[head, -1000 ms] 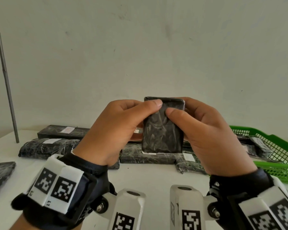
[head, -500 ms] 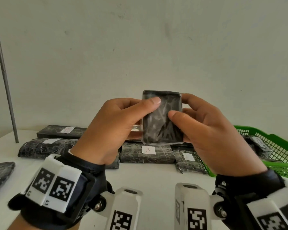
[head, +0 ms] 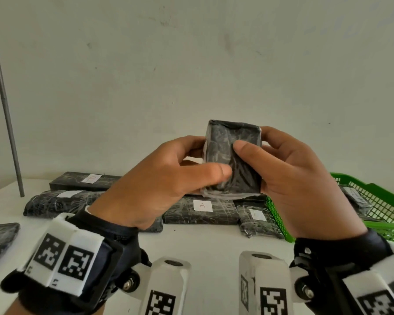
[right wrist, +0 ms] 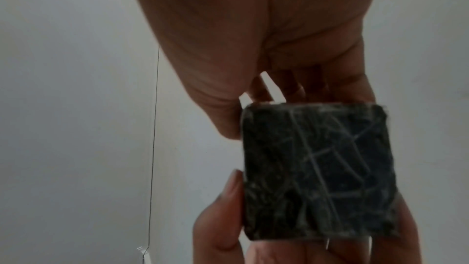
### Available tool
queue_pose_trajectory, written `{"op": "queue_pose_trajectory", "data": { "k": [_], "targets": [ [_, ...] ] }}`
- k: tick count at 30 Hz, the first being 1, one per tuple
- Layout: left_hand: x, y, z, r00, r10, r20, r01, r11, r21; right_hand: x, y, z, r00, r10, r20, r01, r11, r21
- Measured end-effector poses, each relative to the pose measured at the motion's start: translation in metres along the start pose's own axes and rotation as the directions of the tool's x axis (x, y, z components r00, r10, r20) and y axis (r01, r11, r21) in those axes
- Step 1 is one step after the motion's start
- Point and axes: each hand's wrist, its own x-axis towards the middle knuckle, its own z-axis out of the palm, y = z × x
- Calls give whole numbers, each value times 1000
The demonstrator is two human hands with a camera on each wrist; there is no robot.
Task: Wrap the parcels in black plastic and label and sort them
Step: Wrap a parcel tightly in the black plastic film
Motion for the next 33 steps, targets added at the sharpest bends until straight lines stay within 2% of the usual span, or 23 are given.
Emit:
{"op": "queue_pose_trajectory", "data": {
  "k": [3,12,14,17,25,28,31,33],
  "targets": [
    [-1,-1,-2,1000,6,22,-7,999,39,0,1,2,1000,4,-14,-5,1000,-17],
    [2,-2,-2,998,-2,-58,-3,996,-92,0,-1,0,996,8,87,-5,1000,-25],
    [1,-1,-2,999,0,-43,-5,994,-109,1,1,-1,995,10,101,-4,999,-54],
    [0,0,-2,1000,-7,-19,6,997,-74,2,1,-1,997,-5,80,9,999,-42],
    [0,-2,-8,1000,-10,-29,10,1000,-29,4,6,-3,992,17,127,-11,999,-47],
    [1,-3,-10,999,-20,-34,19,999,-29,2,5,-2,993,31,114,-36,999,41],
    [0,-4,-14,996,-82,-23,80,993,-83,2,3,-4,992,73,103,-90,982,168],
    [-2,-1,-12,996,-93,-7,92,994,-52,2,3,-4,987,109,118,-133,965,225]
  ]
}}
